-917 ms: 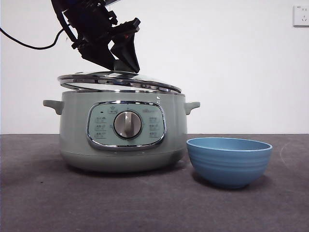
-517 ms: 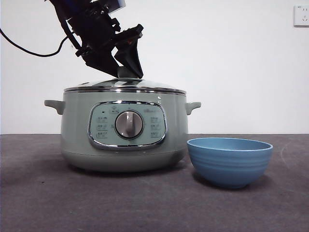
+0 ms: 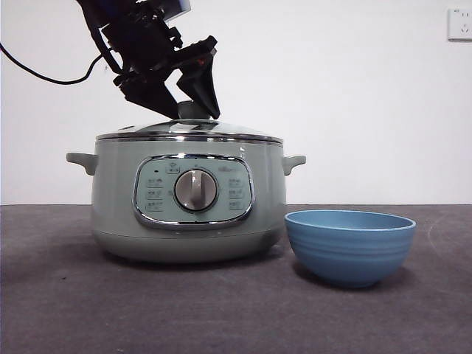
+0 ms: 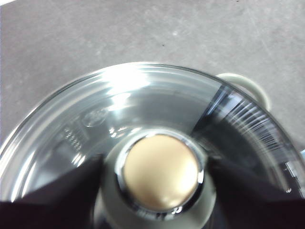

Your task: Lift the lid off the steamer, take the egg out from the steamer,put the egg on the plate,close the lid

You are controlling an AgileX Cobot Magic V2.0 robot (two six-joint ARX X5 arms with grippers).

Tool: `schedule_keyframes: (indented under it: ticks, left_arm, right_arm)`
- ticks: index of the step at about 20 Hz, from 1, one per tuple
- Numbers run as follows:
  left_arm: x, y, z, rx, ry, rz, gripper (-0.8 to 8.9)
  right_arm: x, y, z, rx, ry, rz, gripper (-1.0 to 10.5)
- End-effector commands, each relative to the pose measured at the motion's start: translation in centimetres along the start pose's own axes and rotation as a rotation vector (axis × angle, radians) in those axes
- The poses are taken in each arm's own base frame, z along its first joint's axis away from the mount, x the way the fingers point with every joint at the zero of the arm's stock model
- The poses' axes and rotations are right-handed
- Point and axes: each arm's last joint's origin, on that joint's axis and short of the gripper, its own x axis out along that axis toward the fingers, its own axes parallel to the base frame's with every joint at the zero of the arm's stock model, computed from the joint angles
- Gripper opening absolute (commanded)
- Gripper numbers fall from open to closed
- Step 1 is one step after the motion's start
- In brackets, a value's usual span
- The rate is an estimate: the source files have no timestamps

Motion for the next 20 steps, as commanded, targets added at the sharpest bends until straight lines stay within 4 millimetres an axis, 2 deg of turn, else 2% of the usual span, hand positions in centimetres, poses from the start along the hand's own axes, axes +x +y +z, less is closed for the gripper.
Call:
schedule_keyframes:
  ticks: [1, 6, 10, 16, 20]
  left_arm:
    - [-0.3, 0.2, -0.3, -0.014, 0.017, 0.009, 5.66]
    - [-3.9, -0.1, 0.9, -0.007, -0.05, 0.018, 5.66]
    - [-9.2, -0.9, 1.1, -0.004, -0.063, 0.012, 5.66]
    - [-19.3, -3.0, -1.4, -0.017, -0.024, -0.11, 5.63]
    - [-23.9, -4.0, -3.8, -0.024, 0.009, -0.153, 5.62]
  right_arm:
    - [0.1, 0.0, -0.1, 0.009, 0.002, 0.002, 4.5]
    - [0.1, 0.0, -0.1, 0.008, 0.006, 0.003, 4.5]
    - [0.1, 0.0, -0.3, 0.008, 0.02, 0.002, 4.5]
    - [0.1, 0.1, -0.6, 0.002, 0.06, 0.061, 4.4]
    - [0.1, 0.2, -1.0, 0.01, 0.104, 0.101, 4.4]
